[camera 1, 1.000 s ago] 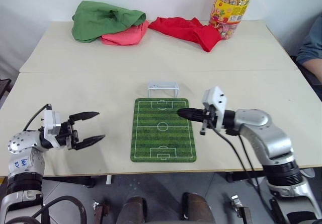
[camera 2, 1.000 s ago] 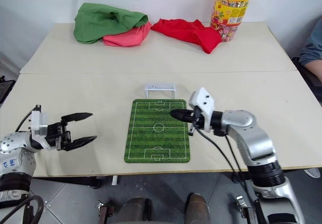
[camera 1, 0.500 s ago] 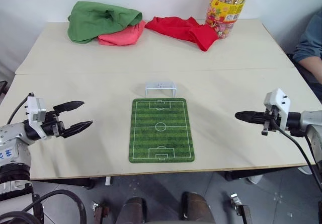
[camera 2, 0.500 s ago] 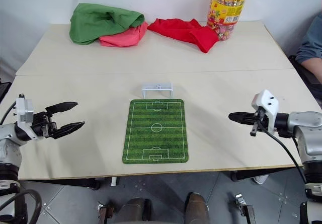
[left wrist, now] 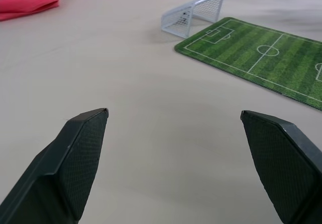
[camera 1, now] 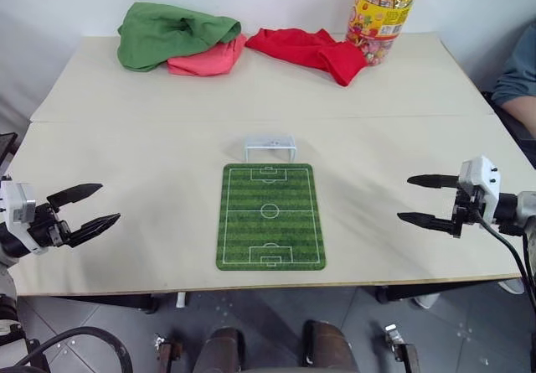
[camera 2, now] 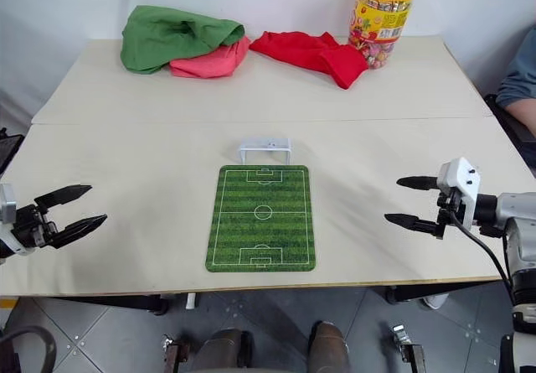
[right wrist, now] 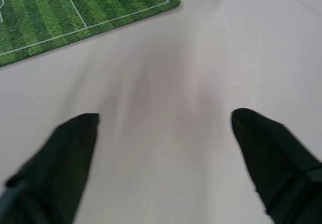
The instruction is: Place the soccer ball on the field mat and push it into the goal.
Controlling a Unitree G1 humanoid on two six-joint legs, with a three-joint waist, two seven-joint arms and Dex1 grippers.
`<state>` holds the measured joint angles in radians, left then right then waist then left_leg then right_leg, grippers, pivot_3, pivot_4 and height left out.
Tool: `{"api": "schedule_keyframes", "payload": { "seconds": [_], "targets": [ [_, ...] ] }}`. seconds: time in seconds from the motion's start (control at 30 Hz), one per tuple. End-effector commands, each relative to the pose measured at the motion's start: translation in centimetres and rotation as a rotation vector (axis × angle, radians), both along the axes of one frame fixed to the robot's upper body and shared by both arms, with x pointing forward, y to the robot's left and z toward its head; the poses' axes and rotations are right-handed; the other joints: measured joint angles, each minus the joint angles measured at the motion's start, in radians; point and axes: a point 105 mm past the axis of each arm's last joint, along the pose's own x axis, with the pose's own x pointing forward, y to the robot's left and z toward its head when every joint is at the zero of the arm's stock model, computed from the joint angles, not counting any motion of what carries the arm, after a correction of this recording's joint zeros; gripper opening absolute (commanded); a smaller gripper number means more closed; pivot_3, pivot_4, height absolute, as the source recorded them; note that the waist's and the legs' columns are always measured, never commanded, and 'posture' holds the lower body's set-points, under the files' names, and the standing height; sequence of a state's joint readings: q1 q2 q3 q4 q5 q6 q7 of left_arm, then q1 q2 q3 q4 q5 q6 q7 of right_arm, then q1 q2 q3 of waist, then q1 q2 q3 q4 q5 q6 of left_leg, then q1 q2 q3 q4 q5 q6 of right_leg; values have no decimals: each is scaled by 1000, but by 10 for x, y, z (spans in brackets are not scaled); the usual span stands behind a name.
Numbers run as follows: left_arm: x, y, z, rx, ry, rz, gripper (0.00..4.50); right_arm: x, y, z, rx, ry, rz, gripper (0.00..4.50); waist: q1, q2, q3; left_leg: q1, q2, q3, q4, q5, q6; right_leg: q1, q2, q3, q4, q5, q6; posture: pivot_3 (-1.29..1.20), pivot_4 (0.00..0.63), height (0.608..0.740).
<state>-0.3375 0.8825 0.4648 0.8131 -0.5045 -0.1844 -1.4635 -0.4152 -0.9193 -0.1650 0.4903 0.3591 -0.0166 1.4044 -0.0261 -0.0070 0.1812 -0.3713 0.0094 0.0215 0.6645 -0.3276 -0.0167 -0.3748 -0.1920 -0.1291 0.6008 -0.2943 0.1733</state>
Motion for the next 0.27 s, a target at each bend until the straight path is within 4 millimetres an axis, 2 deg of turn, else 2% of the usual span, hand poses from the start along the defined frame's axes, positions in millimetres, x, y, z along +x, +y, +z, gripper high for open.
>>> {"api": "schedule_keyframes", "payload": {
  "seconds": [0.03,0.13,0.27],
  "targets": [
    [0,16,15,19,-40,60,4500,1,-13,7,-19,-55,-67,4479,-1,0,0,0,0,0,0,0,0,0,0,0,0,0,0,0,150,740],
    [2,19,17,7,-41,78,4500,7,-19,4,-10,-95,-161,4479,-1,0,0,0,0,0,0,0,0,0,0,0,0,0,0,0,150,740],
    [1,19,15,5,-53,86,4500,5,-23,-1,28,-151,-263,4479,-1,0,0,0,0,0,-1,0,0,0,0,0,0,0,0,0,150,740]
  ]
}}
